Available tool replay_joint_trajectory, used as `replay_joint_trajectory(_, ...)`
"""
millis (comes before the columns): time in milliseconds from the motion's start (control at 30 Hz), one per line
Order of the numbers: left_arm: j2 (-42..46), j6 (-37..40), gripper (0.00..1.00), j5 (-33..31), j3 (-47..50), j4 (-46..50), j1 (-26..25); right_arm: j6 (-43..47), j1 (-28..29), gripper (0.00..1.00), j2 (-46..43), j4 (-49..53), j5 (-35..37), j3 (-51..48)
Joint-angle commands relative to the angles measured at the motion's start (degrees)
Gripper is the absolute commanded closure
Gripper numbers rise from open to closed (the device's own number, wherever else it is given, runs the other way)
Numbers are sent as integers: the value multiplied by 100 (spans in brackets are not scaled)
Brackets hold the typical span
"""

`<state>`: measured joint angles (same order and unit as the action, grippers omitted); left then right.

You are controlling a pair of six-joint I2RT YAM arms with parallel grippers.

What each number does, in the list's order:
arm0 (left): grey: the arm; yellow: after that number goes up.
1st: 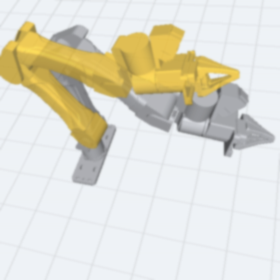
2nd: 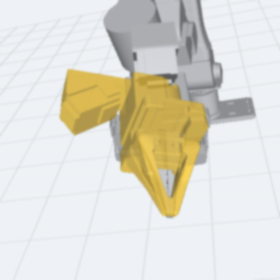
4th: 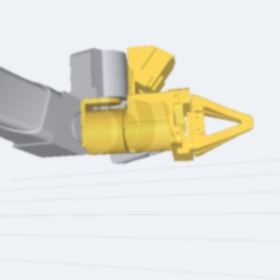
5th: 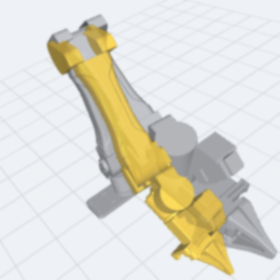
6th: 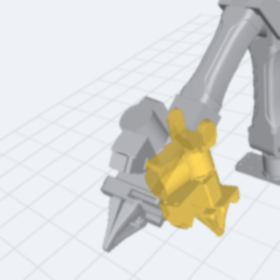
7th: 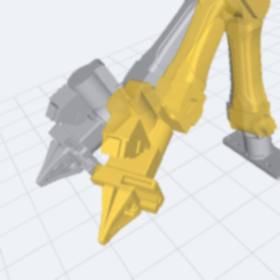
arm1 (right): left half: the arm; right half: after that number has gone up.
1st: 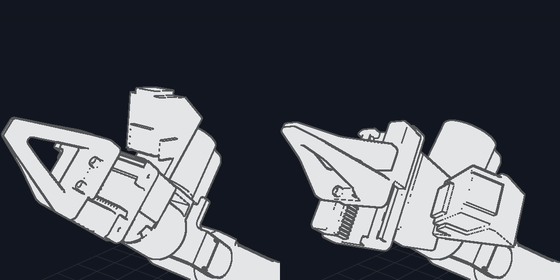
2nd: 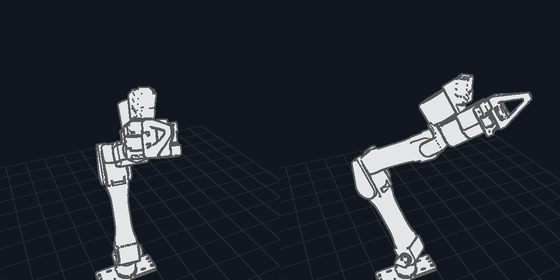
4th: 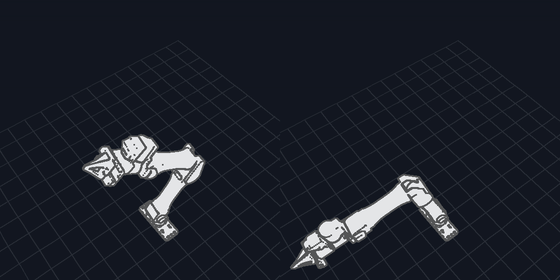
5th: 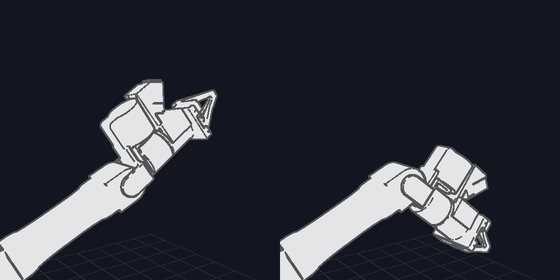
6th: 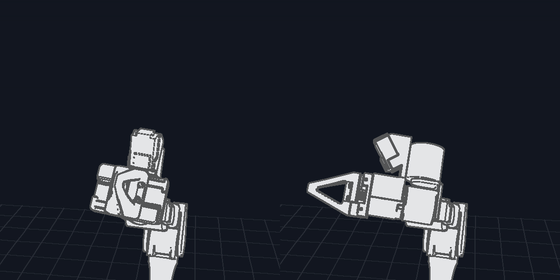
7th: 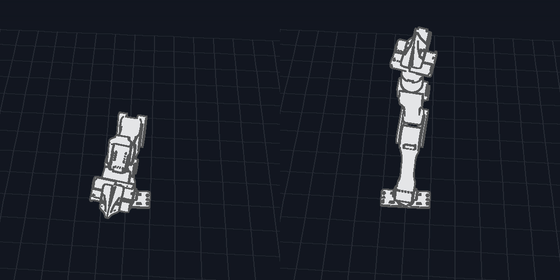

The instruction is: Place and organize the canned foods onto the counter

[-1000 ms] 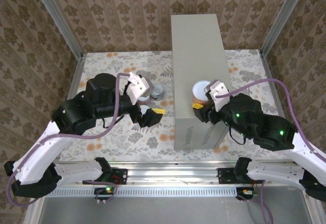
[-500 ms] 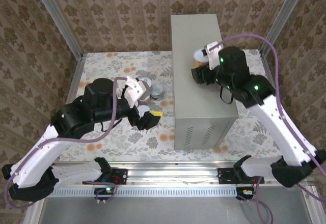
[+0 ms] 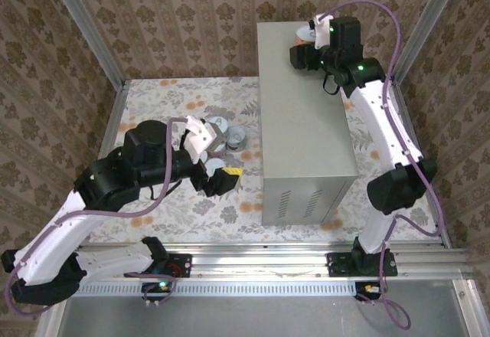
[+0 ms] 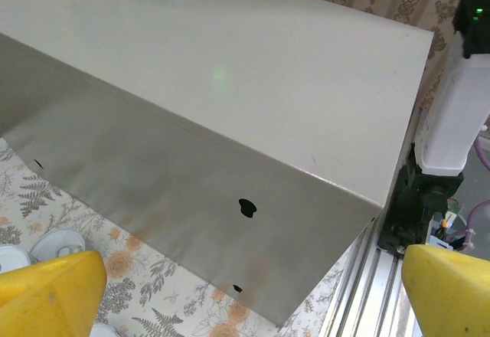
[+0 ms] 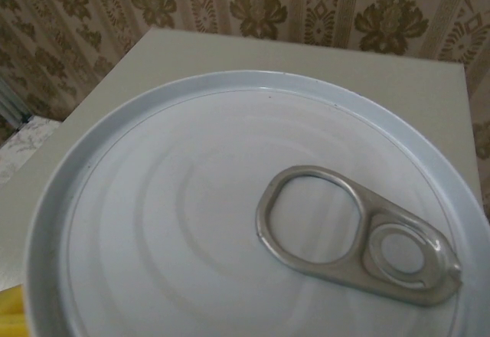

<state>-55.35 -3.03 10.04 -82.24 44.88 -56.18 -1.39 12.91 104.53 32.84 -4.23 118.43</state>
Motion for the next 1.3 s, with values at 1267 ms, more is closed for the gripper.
replay_joint_trajectory(1267,430,-314,0,-162,478,-336,-8,-151,-332,23,797,806,-53,1553)
